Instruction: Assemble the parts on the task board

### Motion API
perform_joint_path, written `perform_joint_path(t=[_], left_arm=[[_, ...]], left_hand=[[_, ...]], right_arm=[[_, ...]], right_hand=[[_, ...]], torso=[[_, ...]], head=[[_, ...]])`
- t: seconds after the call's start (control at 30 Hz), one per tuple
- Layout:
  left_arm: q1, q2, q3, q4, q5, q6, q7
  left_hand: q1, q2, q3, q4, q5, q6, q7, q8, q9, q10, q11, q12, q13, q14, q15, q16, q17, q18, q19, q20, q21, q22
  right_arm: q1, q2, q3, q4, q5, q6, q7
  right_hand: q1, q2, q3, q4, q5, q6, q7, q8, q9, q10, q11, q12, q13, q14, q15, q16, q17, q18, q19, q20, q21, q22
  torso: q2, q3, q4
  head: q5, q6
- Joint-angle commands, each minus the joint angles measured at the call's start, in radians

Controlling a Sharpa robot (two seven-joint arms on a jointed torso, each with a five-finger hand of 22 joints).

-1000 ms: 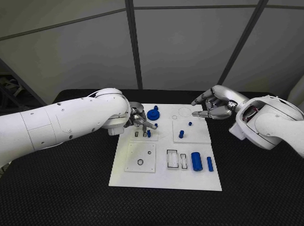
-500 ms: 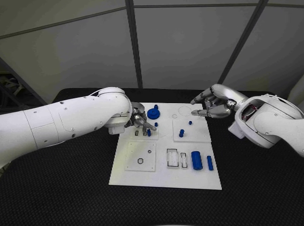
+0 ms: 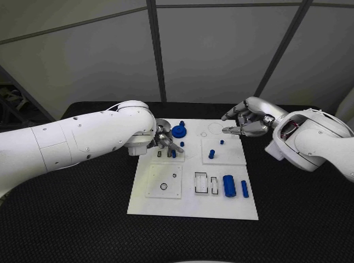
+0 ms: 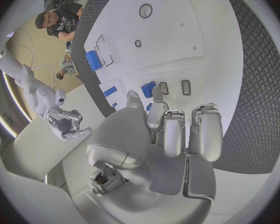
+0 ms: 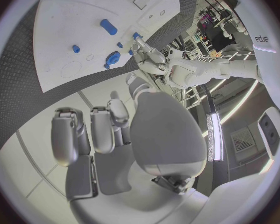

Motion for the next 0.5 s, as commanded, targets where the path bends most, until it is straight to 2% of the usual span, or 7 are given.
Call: perform_joint_path(t=[0.03, 0.17, 0.3, 0.43, 0.5], left_arm=[[0.001, 0.002, 0.0, -0.002, -0.006, 0.019, -0.008], [0.001, 0.004, 0.0, -0.003, -0.006, 0.02, -0.008], [0.001, 0.006, 0.0, -0.004, -0.006, 0.02, -0.006], [0.001, 0.007, 0.0, -0.004, -0.006, 0.017, -0.002], [0.001, 0.008, 0.0, -0.004, -0.006, 0.014, 0.001]], left_hand=[[0.012, 0.004, 0.01, 0.0, 0.012, 0.004, -0.002, -0.006, 0.006, 0.007, 0.003, -0.008, 0.027, 0.086, -0.005, 0.003, 0.209, -0.005, 0.004, 0.002, 0.005, 0.032], [0.03, 0.003, 0.018, -0.008, 0.046, 0.004, -0.003, -0.014, 0.018, 0.006, 0.002, -0.012, 0.03, 0.086, -0.005, 0.002, 0.208, -0.005, 0.004, 0.002, 0.005, 0.033], [0.039, 0.005, 0.023, -0.013, 0.055, 0.005, -0.004, -0.019, 0.024, 0.007, 0.001, -0.014, 0.031, 0.086, -0.006, 0.002, 0.209, -0.005, 0.004, 0.002, 0.005, 0.033], [0.054, 0.015, 0.033, -0.02, 0.063, 0.007, -0.005, -0.025, 0.03, 0.007, 0.0, -0.015, 0.033, 0.086, -0.007, 0.001, 0.209, -0.005, 0.004, 0.001, 0.005, 0.034], [0.069, 0.024, 0.043, -0.028, 0.088, 0.006, -0.006, -0.031, 0.035, 0.008, -0.001, -0.017, 0.035, 0.086, -0.008, 0.001, 0.209, -0.005, 0.004, 0.0, 0.004, 0.035]], right_arm=[[0.002, 0.002, 0.001, -0.001, -0.004, 0.001, 0.001], [0.002, 0.005, 0.001, -0.003, -0.004, 0.004, 0.0], [0.002, 0.008, 0.001, -0.005, -0.004, 0.006, -0.001], [0.002, 0.01, 0.001, -0.007, -0.004, 0.006, -0.001], [0.002, 0.011, 0.001, -0.009, -0.004, 0.007, -0.002]], right_hand=[[0.001, -0.004, -0.001, 0.004, 0.003, 0.008, -0.001, 0.004, 0.002, 0.003, -0.002, 0.002, -0.001, 0.033, -0.002, -0.005, -0.001, 0.013, 0.016, 0.0, -0.004, 0.12], [0.003, -0.002, 0.0, 0.005, 0.005, 0.01, -0.001, 0.004, 0.002, 0.002, -0.003, 0.0, -0.003, 0.034, -0.003, -0.003, 0.003, 0.012, 0.019, -0.001, -0.001, 0.124], [0.003, -0.002, 0.0, 0.005, 0.005, 0.01, -0.001, 0.004, 0.002, 0.002, -0.003, 0.0, -0.003, 0.034, -0.003, -0.003, 0.003, 0.012, 0.019, -0.001, -0.001, 0.124], [0.003, -0.001, 0.001, 0.005, 0.005, 0.01, -0.001, 0.004, 0.002, 0.002, -0.003, 0.0, -0.003, 0.034, -0.003, -0.004, 0.003, 0.012, 0.019, -0.001, -0.001, 0.124], [0.003, -0.001, 0.001, 0.005, 0.006, 0.01, -0.001, 0.004, 0.002, 0.002, -0.003, 0.0, -0.003, 0.034, -0.003, -0.004, 0.002, 0.011, 0.019, -0.001, -0.001, 0.124]], torso=[[0.0, -0.0002, -0.0009], [0.0, -0.0001, -0.0006], [0.0, -0.0004, 0.0], [0.0, -0.0005, 0.0003], [0.0, -0.0005, -0.0001]], head=[[0.0, 0.0], [-0.001, -0.001], [-0.001, 0.0], [-0.001, -0.001], [0.0, -0.002]])
